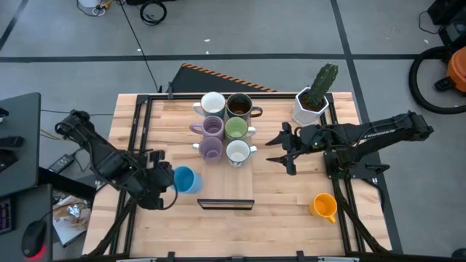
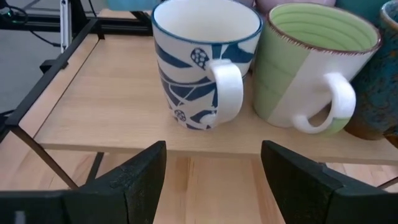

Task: Place coffee mugs
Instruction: Put the blue mug on the shelf

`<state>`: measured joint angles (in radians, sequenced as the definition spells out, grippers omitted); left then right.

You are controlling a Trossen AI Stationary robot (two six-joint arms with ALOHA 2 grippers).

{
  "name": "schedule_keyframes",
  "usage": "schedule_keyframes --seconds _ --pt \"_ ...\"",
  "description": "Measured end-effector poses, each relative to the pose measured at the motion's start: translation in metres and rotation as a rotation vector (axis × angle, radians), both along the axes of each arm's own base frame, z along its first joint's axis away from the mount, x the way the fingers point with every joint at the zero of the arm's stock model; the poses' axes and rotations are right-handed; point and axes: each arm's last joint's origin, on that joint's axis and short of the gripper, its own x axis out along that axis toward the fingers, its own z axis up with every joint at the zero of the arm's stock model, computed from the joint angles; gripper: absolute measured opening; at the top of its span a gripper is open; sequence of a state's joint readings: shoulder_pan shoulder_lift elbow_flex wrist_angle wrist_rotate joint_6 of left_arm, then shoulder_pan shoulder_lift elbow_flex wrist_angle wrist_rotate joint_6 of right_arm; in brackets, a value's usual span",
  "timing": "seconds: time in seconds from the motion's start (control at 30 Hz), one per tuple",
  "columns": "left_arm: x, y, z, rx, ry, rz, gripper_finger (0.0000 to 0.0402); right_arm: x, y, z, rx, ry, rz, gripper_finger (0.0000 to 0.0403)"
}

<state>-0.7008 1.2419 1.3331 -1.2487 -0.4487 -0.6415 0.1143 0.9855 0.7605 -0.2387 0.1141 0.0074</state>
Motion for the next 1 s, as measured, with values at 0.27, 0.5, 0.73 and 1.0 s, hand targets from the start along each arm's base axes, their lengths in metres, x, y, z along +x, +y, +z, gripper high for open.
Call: schedule_keyframes --seconds 0.27,0.5,0.73,1.0 --pt "0.016 0.012 0.002 -0.035 -0.003 -0.012 0.0054 0.000 0.000 -0.001 -0.001 0.008 0.000 0.0268" --pt "0.023 0.019 0.009 -0.059 -0.036 -0.013 0.0054 -0.001 0.000 -0.002 0.011 0.026 -0.007 0.0268" --pt "0.032 0.014 0.004 -0.052 -0.022 -0.035 0.0054 -0.001 0.000 -0.003 0.011 0.031 -0.007 0.0268" --pt "0.044 0.015 -0.003 -0.080 0.023 -0.043 0.0054 -0.002 0.000 -0.002 0.016 0.029 -0.010 0.0268"
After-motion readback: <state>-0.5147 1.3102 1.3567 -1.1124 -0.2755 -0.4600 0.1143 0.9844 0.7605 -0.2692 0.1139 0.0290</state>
